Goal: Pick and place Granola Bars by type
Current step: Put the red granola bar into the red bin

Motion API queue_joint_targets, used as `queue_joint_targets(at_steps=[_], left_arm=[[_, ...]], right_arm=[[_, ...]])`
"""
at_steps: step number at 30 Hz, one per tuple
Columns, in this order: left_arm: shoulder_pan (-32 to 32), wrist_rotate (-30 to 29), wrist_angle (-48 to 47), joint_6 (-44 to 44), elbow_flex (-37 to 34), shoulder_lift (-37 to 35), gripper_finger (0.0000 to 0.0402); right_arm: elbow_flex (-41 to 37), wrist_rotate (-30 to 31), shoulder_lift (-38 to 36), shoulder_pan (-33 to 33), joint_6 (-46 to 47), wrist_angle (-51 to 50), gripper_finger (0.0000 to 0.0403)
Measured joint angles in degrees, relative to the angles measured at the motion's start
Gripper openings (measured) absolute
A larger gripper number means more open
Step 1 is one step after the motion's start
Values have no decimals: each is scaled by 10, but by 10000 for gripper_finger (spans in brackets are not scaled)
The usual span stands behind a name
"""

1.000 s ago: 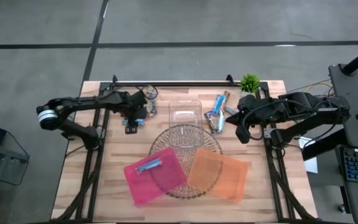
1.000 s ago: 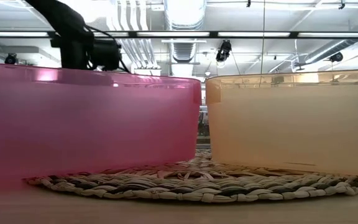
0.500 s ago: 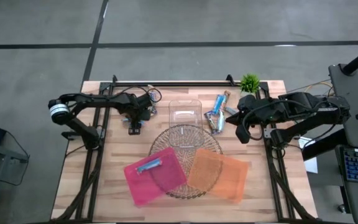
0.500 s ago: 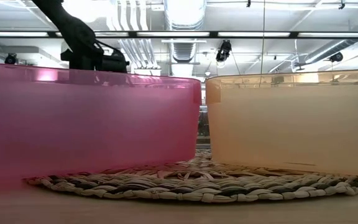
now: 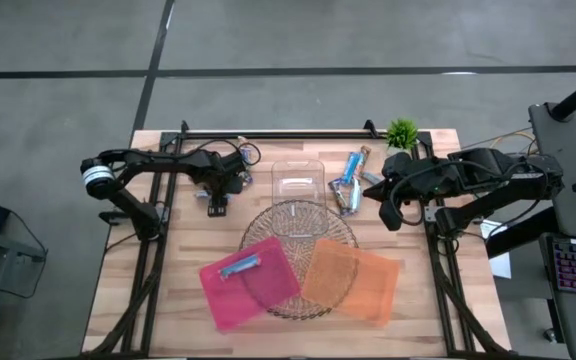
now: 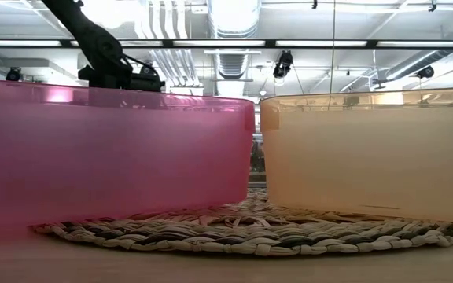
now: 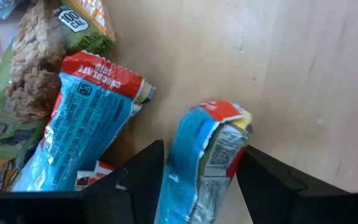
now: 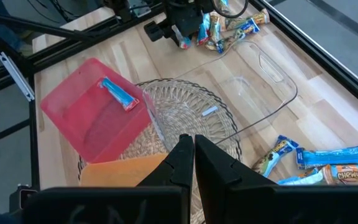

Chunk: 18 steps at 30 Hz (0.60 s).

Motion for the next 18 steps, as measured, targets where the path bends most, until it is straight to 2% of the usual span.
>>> queue_joint_targets(at_steps=[5, 13, 18], left_arm=[[0, -2, 0, -1, 0, 0, 146], [0, 0, 0, -2, 0, 0, 68], [0, 4, 0, -2, 0, 0, 52]], right_arm=[[-5, 0, 0, 0, 0, -1, 8], [-13, 0, 0, 0, 2, 0, 8], [-15, 0, 0, 0, 2, 0, 8]])
